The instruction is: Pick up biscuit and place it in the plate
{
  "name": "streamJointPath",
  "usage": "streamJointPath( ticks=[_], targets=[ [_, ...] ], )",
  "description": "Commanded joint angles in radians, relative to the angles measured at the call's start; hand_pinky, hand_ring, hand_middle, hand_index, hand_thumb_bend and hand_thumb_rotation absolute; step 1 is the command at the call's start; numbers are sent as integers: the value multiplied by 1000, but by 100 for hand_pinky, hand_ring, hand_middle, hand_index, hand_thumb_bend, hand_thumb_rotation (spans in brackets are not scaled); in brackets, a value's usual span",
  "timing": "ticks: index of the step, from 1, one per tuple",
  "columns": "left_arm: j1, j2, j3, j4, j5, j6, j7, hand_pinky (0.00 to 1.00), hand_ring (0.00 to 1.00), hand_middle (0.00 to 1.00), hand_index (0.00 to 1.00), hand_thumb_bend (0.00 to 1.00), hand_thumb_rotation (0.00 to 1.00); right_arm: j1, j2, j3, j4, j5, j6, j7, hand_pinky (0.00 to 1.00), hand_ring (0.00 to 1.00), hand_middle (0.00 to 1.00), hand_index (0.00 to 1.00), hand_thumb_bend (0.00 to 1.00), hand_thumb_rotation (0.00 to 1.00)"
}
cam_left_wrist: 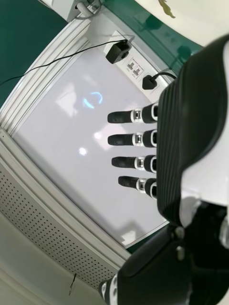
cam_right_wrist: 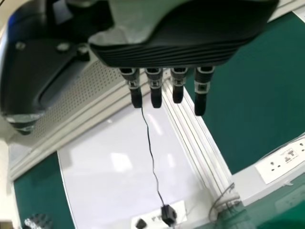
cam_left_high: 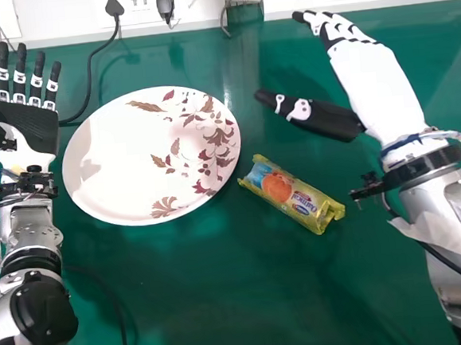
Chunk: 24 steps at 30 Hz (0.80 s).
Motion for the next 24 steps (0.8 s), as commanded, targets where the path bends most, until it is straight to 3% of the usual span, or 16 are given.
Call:
streamJointPath(
  ticks=[1, 6, 11, 24],
  targets=[
    [-12, -1, -9, 6, 7, -12, -4, 89, 93, 98, 100, 100, 94, 23, -19, 10, -36, -22, 13, 32, 91, 100, 100, 100, 100, 70],
    [-13, 0, -12, 6, 13, -16, 8, 94, 94, 98, 100, 100, 94, 38, -47, 11, -91, -39, 37, 116, 95, 100, 100, 100, 100, 69],
    [-12, 2, -16, 6, 19, -20, -1, 94, 93, 98, 100, 100, 89, 49, -72, 6, -148, -44, 62, 202, 100, 100, 100, 100, 100, 68],
    [-11, 3, -25, 2, 30, -24, 11, 100, 94, 99, 100, 100, 86, 90, -149, -38, -315, -105, 96, 397, 100, 100, 100, 100, 100, 69]
  ],
)
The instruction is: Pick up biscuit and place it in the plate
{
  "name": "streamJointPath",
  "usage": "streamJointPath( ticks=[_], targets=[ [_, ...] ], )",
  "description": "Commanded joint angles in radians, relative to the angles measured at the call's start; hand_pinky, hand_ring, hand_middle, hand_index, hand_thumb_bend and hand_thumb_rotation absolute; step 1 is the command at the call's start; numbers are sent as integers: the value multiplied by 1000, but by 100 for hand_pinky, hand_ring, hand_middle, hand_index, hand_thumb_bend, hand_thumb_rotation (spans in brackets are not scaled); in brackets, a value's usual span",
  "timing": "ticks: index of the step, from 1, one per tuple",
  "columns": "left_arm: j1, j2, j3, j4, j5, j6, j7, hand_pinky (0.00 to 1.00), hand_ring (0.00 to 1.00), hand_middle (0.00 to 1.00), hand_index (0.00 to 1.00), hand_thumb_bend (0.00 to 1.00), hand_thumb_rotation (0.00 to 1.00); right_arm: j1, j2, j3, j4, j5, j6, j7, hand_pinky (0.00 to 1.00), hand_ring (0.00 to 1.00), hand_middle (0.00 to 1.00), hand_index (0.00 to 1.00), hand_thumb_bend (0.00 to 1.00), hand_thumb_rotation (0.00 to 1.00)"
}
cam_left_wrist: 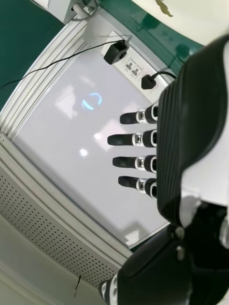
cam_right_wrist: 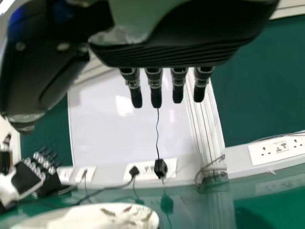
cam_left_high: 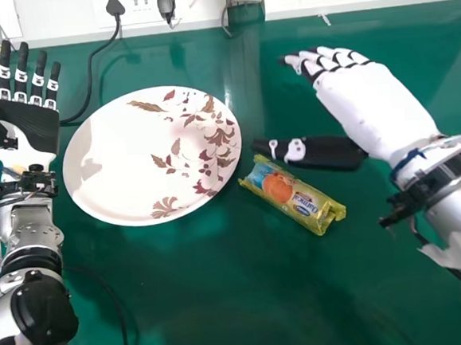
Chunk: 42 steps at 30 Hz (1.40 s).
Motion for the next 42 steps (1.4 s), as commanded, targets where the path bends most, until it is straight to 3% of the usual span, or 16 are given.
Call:
streamJointPath(
  ticks=[1, 12, 27, 35, 42],
  targets=[
    [-7, 2, -13, 0, 12, -8, 5, 100, 93, 99, 100, 100, 86, 31, -9, -24, -53, -13, 12, 28, 100, 100, 100, 100, 100, 70],
    [-9, 16, -12, 8, 8, 8, 8, 99, 93, 100, 100, 100, 78, 138, 65, -28, -174, -114, 64, 85, 100, 100, 100, 100, 100, 69],
    [-4, 14, -13, -2, 8, 6, 19, 83, 88, 96, 100, 100, 78, 287, 133, -33, -171, -105, -43, -12, 100, 100, 100, 100, 100, 68],
    [-6, 12, -17, -4, 13, -4, 27, 87, 90, 99, 100, 100, 80, 294, 135, -26, -161, -112, -76, -5, 100, 100, 100, 100, 100, 70],
    [-7, 7, -13, -9, 18, -6, 37, 89, 91, 98, 100, 100, 76, 297, 132, -19, -161, -127, -101, 4, 100, 100, 100, 100, 100, 68]
  ],
)
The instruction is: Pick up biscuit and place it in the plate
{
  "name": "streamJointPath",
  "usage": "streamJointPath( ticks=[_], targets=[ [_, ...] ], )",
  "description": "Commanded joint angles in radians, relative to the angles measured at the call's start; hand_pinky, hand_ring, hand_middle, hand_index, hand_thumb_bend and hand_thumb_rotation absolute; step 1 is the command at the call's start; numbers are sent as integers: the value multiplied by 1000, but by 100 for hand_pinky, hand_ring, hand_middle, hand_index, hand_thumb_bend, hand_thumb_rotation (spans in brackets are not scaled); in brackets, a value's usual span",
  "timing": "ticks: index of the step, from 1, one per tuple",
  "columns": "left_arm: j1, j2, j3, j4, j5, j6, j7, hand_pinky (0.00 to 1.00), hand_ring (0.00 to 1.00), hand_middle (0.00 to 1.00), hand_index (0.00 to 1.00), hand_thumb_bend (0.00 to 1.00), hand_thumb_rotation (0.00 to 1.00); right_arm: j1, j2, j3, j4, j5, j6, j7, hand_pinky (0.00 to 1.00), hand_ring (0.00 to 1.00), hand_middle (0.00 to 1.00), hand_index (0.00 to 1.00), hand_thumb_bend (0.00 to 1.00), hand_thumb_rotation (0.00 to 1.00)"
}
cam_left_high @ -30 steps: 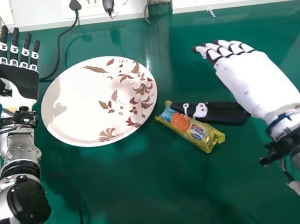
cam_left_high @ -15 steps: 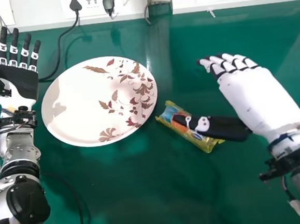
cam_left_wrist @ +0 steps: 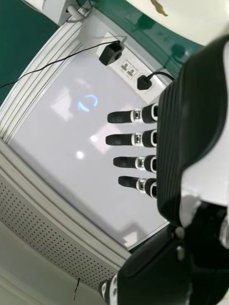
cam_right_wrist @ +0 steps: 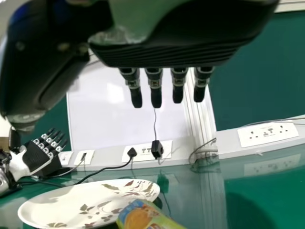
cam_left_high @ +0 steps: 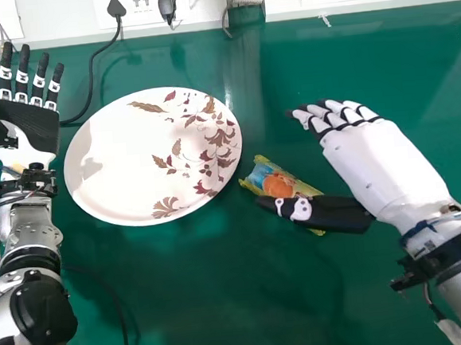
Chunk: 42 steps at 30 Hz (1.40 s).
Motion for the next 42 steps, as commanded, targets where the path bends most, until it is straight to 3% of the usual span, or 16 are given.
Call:
streamJointPath(
  ticks=[1, 12, 23, 37, 42],
  targets=[
    [-6, 2, -6, -6, 1, -10, 3, 89, 91, 97, 100, 100, 75, 18, 1, 6, -3, -11, -13, 3, 100, 100, 100, 100, 100, 68],
    [-9, 0, -4, -8, -2, -8, 14, 95, 91, 96, 98, 100, 71, 26, 36, 36, 1, -105, -21, 11, 100, 100, 100, 100, 100, 65],
    [-10, -5, 1, -9, -13, 6, -6, 90, 85, 91, 94, 100, 69, 16, 62, 93, 59, -240, -38, 11, 100, 100, 100, 100, 100, 63],
    [-16, -12, 4, -12, -19, 16, -8, 90, 85, 90, 94, 100, 75, -4, 70, 128, 173, -277, -54, -66, 100, 100, 100, 100, 100, 60],
    [-11, -11, -3, -24, -14, 9, -18, 92, 85, 91, 94, 100, 73, -7, 76, 136, 182, -288, -46, -60, 100, 100, 100, 100, 100, 65]
  ],
)
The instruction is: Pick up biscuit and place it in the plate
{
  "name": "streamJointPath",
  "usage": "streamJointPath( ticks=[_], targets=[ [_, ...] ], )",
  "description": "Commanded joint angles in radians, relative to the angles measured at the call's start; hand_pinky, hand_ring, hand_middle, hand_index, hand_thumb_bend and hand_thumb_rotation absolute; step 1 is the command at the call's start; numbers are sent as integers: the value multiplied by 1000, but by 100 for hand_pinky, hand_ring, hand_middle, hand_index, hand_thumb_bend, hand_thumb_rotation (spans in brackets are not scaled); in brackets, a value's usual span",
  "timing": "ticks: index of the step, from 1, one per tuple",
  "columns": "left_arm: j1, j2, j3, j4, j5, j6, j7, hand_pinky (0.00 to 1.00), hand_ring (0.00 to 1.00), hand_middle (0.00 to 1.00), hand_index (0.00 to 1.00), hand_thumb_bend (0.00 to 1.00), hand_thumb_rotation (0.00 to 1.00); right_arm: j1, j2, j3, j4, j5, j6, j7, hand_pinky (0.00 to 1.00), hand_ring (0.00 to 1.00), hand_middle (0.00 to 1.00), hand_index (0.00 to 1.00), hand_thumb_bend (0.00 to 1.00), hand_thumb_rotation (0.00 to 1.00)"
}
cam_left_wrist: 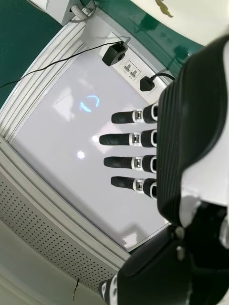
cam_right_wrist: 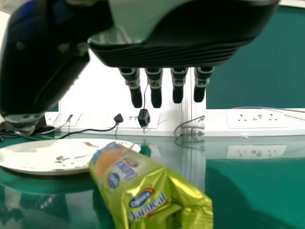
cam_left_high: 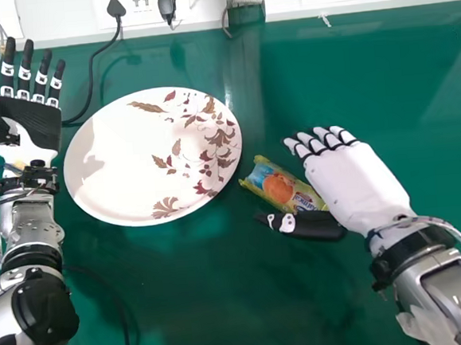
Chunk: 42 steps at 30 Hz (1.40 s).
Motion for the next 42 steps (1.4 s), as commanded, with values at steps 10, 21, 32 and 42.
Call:
streamJointPath(
  ticks=[10, 21, 32, 42],
  targets=[
    [-1, -1, 2, -16, -15, 16, -16, 92, 87, 94, 97, 93, 72, -19, -1, 15, 32, -6, 18, 48, 96, 100, 100, 100, 100, 64],
    [0, -8, 8, -33, -46, 47, -12, 76, 82, 90, 94, 92, 62, -60, -32, 26, 93, -57, 17, 75, 87, 100, 100, 100, 100, 61],
    [0, -12, 11, -41, -55, 63, -20, 76, 82, 89, 91, 93, 54, -142, -80, 44, 126, -80, 16, 195, 85, 100, 100, 100, 100, 60],
    [-2, -20, 17, -60, -88, 117, -44, 66, 77, 86, 88, 93, 59, -191, -125, 72, 162, -116, -2, 210, 80, 100, 100, 100, 100, 58]
  ],
)
